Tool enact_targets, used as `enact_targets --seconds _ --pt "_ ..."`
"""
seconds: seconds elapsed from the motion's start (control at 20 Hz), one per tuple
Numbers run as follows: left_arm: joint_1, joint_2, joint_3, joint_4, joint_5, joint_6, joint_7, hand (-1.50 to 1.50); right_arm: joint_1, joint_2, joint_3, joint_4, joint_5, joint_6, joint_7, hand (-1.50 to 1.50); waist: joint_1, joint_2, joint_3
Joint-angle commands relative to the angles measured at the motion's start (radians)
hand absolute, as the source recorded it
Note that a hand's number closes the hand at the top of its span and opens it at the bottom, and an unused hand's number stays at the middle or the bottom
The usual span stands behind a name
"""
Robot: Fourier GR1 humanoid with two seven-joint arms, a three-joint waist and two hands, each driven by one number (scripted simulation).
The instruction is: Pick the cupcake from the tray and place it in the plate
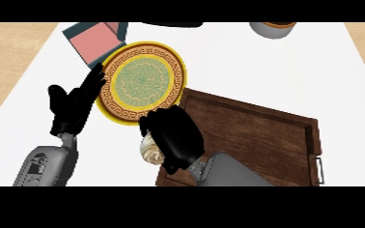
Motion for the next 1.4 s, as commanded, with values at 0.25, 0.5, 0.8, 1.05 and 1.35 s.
enact_targets --seconds 0.25,0.5,0.8,1.05,1.35 --pt "-0.010 -0.004 0.008 0.021 -0.015 0.021 -0.006 0.00 -0.197 0.009 0.126 -0.029 0.150 -0.353 0.492 1.50 -0.015 0.000 -0.002" --pt "-0.005 -0.022 -0.013 0.013 -0.026 0.023 -0.010 0.00 -0.337 0.009 0.160 0.067 0.080 -0.486 0.696 1.50 -0.014 0.008 -0.001" --pt "-0.021 0.010 0.026 0.025 -0.007 0.001 -0.022 0.00 -0.438 0.009 0.163 0.239 0.008 -0.629 0.764 1.50 -0.024 0.014 -0.001" --pt "0.021 0.006 0.038 0.014 -0.005 0.008 -0.036 0.00 -0.451 0.009 0.094 0.433 -0.087 -0.705 0.583 1.50 -0.047 0.017 0.000" --pt "0.045 -0.015 0.011 -0.040 -0.029 0.025 -0.011 0.00 -0.497 0.009 0.085 0.590 -0.278 -0.591 0.443 1.50 -0.051 0.016 0.001"
